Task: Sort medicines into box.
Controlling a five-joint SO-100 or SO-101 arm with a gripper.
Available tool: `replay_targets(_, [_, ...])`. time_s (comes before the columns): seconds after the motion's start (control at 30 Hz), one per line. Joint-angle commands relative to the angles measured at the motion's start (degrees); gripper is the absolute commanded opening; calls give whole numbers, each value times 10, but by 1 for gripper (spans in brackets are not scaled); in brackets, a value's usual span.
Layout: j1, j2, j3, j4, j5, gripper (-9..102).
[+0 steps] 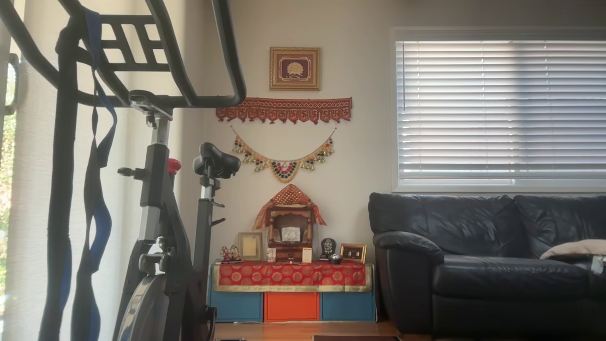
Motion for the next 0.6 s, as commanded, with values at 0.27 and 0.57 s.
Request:
replay_targets(0.27, [156, 4, -87, -66, -16, 1])
replay_targets(0.57, [263, -114, -154, -128, -25, 1])
